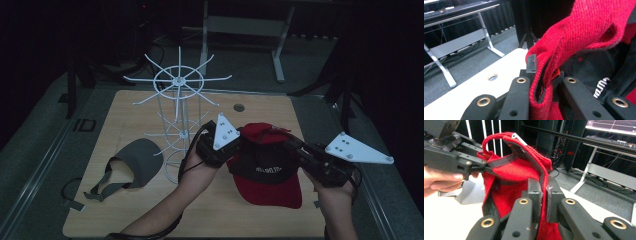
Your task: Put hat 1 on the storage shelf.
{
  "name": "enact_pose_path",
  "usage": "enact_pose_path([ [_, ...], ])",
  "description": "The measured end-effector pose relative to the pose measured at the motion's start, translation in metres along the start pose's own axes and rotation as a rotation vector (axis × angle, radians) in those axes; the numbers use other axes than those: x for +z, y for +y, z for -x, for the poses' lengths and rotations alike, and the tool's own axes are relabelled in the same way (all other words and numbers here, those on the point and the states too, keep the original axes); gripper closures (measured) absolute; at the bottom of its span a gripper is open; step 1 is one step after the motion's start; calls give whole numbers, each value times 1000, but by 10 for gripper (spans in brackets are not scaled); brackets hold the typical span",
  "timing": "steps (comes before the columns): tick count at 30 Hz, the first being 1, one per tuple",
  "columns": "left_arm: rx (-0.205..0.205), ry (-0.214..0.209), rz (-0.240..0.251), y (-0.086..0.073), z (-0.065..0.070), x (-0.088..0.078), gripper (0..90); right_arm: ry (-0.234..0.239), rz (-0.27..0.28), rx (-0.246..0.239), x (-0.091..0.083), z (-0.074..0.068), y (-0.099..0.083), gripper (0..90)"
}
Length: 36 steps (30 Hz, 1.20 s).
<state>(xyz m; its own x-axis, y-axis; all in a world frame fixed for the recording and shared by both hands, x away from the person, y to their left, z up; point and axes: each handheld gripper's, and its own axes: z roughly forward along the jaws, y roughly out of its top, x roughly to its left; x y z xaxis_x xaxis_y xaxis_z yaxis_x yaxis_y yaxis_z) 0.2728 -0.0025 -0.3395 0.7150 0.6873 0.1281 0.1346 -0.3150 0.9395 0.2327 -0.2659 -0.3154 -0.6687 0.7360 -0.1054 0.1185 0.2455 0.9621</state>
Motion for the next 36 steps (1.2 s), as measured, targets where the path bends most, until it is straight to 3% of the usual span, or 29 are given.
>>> enact_pose_path([
  [13, 46, -26, 18, 10, 9, 2, 852, 2, 18, 43, -17, -11, -29, 842],
  [24, 58, -49, 51, 15, 17, 4, 852, 16, 5, 54, -29, -23, -45, 822],
  [30, 56, -90, 85, 16, 20, 1, 851, 35, 3, 35, -41, -27, -48, 641],
  [36, 67, -130, 95, 16, 19, 0, 851, 49, 14, 0, -53, -31, -45, 532],
])
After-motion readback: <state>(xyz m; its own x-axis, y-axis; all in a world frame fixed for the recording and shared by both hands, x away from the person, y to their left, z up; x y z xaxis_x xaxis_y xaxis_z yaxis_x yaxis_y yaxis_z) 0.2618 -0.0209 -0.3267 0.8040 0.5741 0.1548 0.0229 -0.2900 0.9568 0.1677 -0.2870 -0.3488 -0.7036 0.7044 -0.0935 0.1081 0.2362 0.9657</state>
